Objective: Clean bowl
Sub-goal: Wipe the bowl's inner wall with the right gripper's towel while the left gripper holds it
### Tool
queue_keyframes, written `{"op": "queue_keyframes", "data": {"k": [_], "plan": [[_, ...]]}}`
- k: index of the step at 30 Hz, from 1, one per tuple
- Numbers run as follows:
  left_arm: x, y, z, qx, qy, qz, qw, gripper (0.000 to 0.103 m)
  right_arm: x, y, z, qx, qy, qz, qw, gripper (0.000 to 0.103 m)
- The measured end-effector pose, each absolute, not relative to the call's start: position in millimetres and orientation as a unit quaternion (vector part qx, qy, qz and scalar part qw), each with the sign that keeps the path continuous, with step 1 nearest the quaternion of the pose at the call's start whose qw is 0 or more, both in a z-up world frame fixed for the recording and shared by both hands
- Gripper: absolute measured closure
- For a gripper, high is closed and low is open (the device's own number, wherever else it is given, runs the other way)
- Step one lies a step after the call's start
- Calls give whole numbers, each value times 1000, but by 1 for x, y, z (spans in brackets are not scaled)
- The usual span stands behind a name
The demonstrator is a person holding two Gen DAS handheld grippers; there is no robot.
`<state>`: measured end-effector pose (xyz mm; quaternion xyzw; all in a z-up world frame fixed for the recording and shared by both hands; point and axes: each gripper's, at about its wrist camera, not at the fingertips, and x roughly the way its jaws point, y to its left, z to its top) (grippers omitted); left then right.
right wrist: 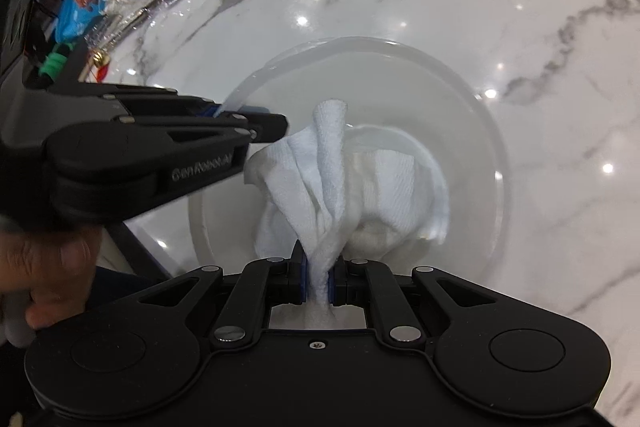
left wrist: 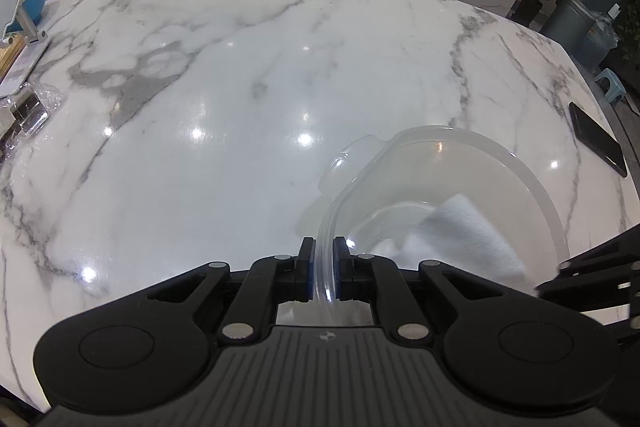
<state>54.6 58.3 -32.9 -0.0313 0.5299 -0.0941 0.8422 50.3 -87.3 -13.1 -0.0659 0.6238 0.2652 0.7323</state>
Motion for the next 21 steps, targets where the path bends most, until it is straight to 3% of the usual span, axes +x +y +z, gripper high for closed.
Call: {"op": "queue_keyframes", "data": {"k": [21], "plan": [[50, 51, -34, -7, 529, -110, 841, 94, 78, -107, -2, -110, 562, 181, 799, 96]]}}
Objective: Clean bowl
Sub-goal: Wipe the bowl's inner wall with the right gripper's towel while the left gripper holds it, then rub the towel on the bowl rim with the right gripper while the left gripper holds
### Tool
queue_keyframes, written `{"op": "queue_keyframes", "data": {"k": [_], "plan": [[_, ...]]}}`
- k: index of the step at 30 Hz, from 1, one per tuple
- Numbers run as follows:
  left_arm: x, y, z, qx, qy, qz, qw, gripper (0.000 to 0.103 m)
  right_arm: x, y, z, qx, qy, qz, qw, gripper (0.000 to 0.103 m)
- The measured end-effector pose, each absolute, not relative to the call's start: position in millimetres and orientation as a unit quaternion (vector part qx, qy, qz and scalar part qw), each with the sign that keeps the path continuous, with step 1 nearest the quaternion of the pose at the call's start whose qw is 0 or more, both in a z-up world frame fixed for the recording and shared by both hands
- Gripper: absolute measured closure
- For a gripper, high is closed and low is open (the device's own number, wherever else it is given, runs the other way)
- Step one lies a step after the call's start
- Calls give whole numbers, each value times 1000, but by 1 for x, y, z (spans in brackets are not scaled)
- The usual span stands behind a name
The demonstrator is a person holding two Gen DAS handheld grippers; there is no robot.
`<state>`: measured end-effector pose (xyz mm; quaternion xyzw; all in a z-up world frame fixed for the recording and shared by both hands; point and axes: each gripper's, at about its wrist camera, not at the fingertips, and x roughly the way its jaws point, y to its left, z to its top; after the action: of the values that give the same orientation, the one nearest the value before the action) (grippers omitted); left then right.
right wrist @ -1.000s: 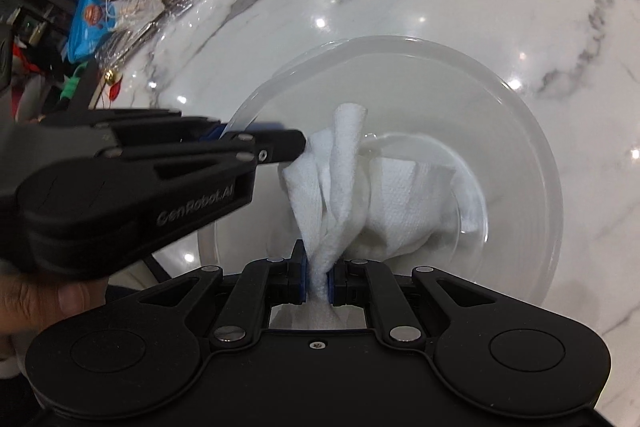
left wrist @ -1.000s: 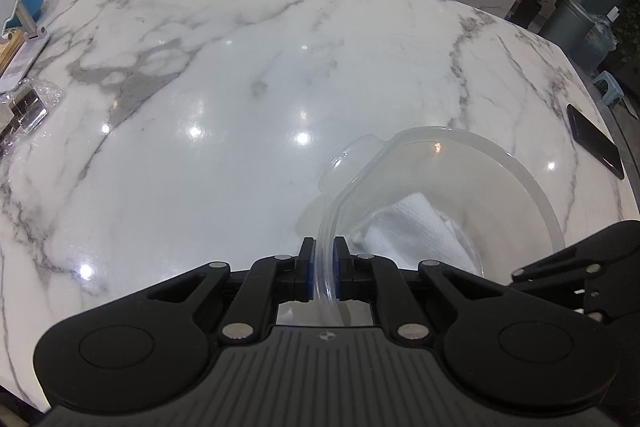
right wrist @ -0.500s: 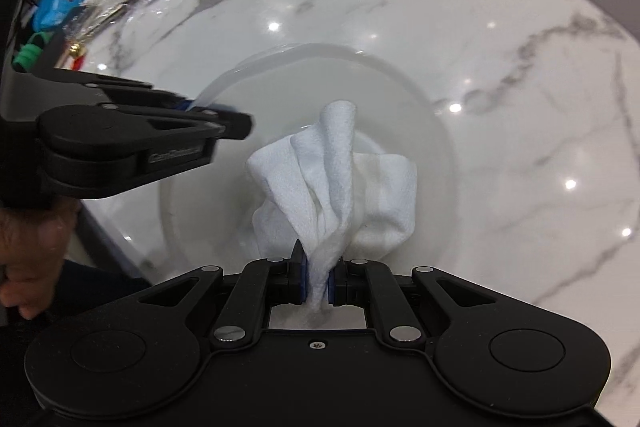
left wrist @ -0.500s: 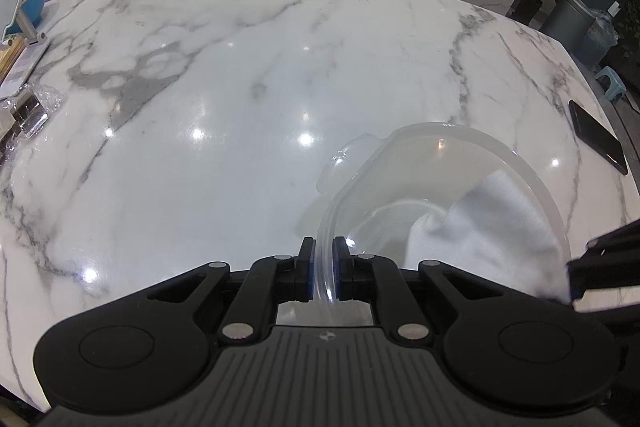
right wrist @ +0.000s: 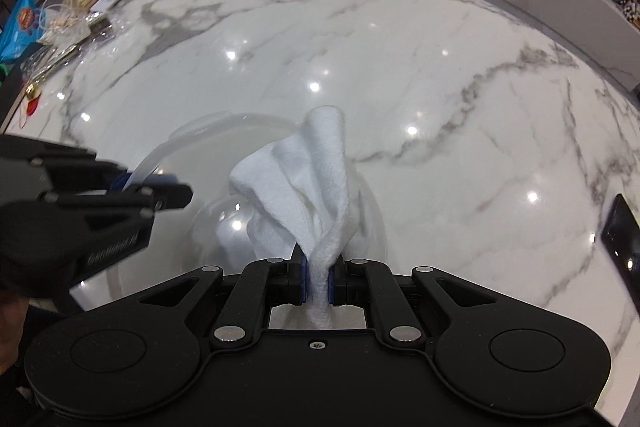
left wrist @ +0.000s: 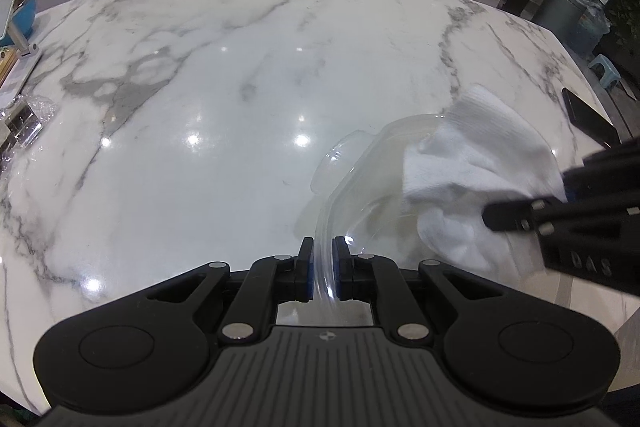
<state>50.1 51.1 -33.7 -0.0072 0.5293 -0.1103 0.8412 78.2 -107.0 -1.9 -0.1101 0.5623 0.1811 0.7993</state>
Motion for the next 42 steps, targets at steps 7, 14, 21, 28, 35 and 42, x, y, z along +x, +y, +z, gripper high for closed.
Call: {"op": "queue_keyframes", "data": {"k": [7, 14, 21, 28, 35, 42], "plan": [[49, 50, -34, -4, 532, -114, 839, 92, 93, -100, -4, -97, 552, 173, 810, 96], [48, 49, -34, 2, 530, -118, 840, 92, 100, -86, -3, -81, 541, 181, 817, 96], [47, 47, -34, 3, 529, -118, 840, 92, 101, -70, -3, -62, 537, 209, 815, 96], [48, 47, -34, 2, 530, -116, 840, 92, 102, -67, -5, -18, 552, 243, 798, 96], [48, 47, -34, 2, 531, -115, 840, 92, 103, -68, -6, 8, 559, 264, 786, 95], [47, 47, -34, 2, 531, -115, 840, 92, 102, -76, -3, -23, 548, 203, 811, 96]]}}
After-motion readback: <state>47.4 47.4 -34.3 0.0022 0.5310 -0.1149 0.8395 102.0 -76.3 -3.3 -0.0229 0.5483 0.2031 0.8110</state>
